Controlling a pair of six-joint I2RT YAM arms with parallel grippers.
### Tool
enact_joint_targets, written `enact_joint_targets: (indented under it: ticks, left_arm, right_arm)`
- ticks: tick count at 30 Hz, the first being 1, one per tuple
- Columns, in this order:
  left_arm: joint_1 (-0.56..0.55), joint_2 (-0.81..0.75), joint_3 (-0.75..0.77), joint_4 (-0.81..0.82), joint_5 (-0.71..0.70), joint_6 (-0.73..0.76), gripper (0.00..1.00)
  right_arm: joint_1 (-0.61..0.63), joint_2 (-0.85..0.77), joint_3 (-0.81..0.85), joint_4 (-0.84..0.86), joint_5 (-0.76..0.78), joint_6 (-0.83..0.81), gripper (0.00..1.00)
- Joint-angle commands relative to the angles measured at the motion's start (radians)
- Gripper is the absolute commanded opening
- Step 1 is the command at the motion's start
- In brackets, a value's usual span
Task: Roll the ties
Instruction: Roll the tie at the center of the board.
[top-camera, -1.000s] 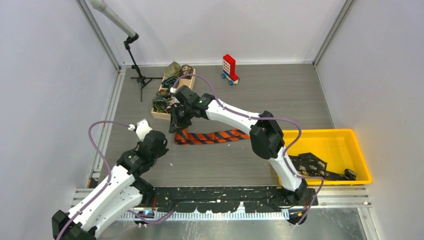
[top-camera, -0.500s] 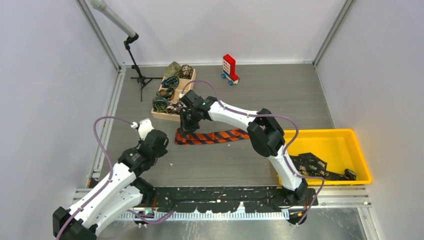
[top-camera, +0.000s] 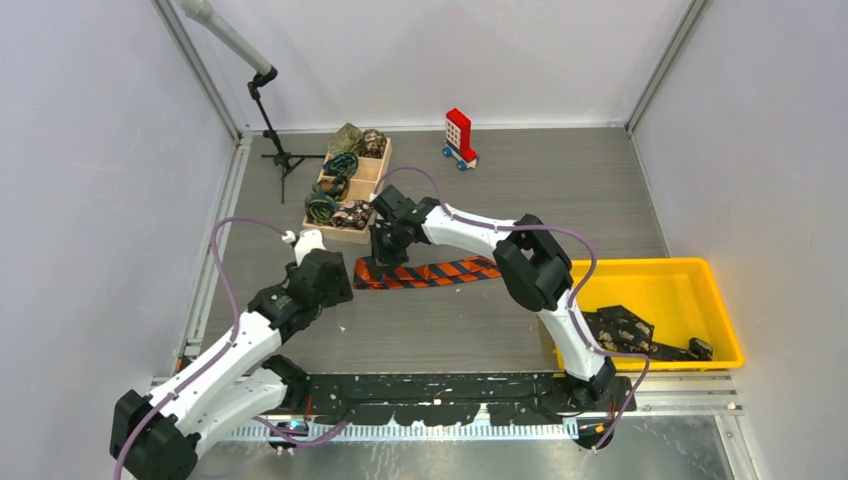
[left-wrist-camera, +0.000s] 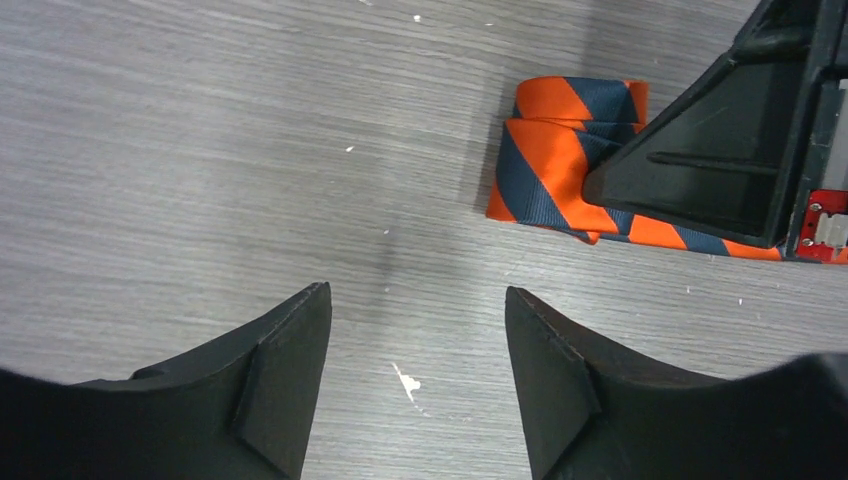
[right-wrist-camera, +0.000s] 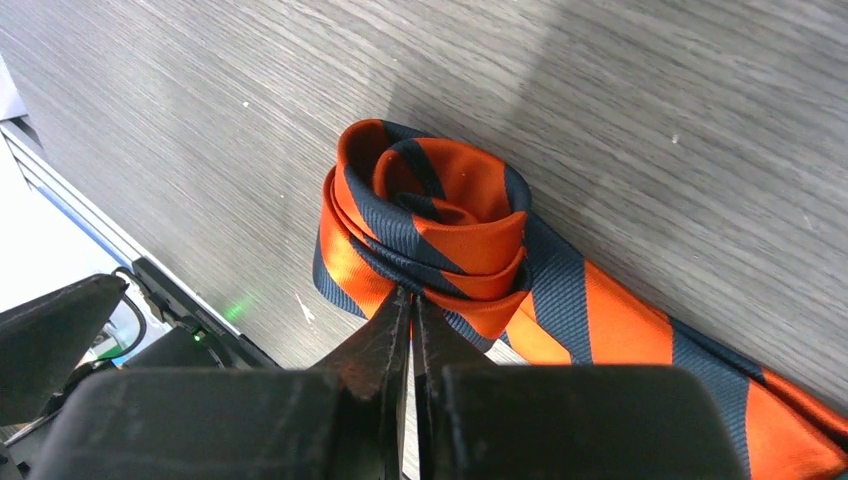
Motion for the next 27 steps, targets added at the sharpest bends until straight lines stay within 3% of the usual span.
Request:
enact_joint_targets:
  ticks: [1,8,17,27]
  left_arm:
    - [0.009,0.058,0.057,0.110,0.080,0.099,0.68]
    - [0.079,0.167,0.080,0.203,0.245,0.173,0.75]
    - [0.267,0.305,0.055,0.375,0.570,0.179,0.73]
    - [0.314,0.457,0.051,0.475,0.659,0.143,0.66]
  right_arm:
    - [-0.019,-0.080,-0.029,0.035,0.005,-0.008,0.09]
    - [-0.028,-0.088,-0.064,0.058,-0.003,-0.007,0.08]
    - [-0.033,-0.078,-0.091,0.084,-0.015,-0.002,0.08]
    - [-0.035,-0.062,-0.115,0.104,-0.028,0.006,0.07]
